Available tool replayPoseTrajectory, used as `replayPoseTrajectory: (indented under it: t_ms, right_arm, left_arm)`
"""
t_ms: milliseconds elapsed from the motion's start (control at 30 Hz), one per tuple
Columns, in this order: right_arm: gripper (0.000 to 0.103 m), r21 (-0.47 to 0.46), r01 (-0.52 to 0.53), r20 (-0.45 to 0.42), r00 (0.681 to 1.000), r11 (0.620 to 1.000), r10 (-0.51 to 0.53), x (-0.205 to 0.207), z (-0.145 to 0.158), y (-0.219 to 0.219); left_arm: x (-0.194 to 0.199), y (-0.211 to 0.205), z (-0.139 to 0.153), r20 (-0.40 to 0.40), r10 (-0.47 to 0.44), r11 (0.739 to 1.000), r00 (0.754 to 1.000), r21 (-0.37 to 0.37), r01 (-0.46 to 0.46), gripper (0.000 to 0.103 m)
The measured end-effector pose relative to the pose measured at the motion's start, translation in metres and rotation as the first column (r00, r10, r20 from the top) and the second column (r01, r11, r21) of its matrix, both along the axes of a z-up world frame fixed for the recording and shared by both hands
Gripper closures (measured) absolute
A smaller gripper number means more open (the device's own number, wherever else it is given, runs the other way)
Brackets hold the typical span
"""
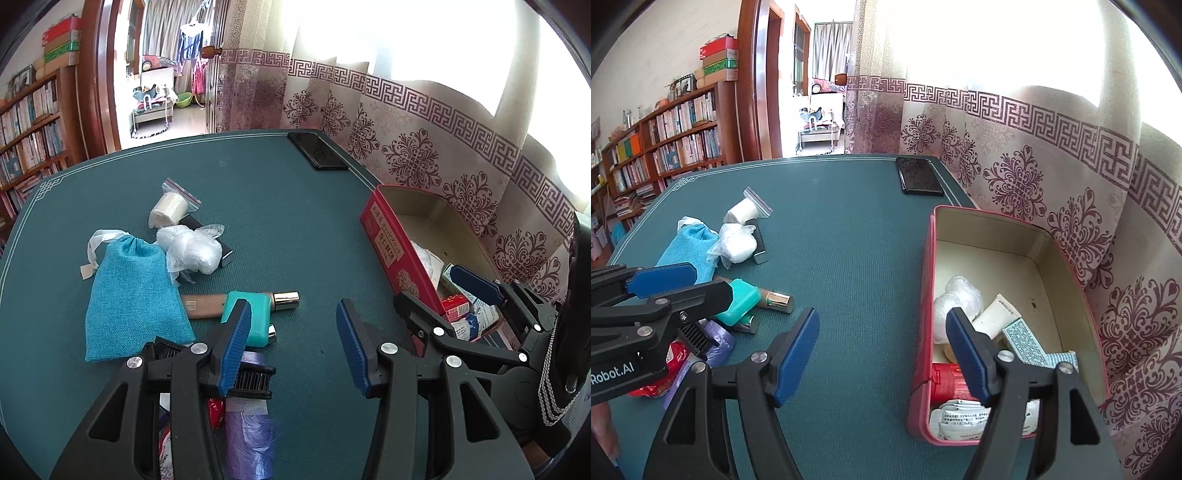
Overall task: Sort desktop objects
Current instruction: 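Withdraw both grippers from the tin box back to the pile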
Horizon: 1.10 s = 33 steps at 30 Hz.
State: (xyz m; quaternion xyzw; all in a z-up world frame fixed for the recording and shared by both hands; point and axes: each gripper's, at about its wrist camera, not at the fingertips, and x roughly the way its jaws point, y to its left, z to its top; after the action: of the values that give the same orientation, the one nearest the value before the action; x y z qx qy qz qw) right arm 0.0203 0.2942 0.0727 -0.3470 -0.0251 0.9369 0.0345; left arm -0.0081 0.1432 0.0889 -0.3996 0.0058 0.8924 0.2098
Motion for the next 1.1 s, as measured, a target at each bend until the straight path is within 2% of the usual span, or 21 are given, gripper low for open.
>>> replayPoseTrajectory:
  t_ms: [67, 833, 1100]
  right_arm:
    - [0.025, 0.006, -0.013, 0.004, 1.0, 1.0, 0.013, -0.001, -0.001, -0.006]
    - [0.024, 0.02, -0.121, 0.108, 0.987, 0.992, 0.118, -0.023, -0.027, -0.062]
    - [0.024, -0.064, -0.133, 0.158, 0.977, 0.989, 0.141, -0.029, -0.038, -0.062]
  left_arm:
    - [-0.001, -0.008, -0.003, 0.007, 0.015, 1.0, 1.0, 0.006, -0.015, 0.051]
    - [-0.014, -0.081, -0.033, 0.091, 0.158, 0.986, 0.983, 0.048, -0.162, 0.051]
    - [-0.012, -0.101, -0.042, 0.113, 0.192, 0.979, 0.975, 0.051, -0.199, 0.051]
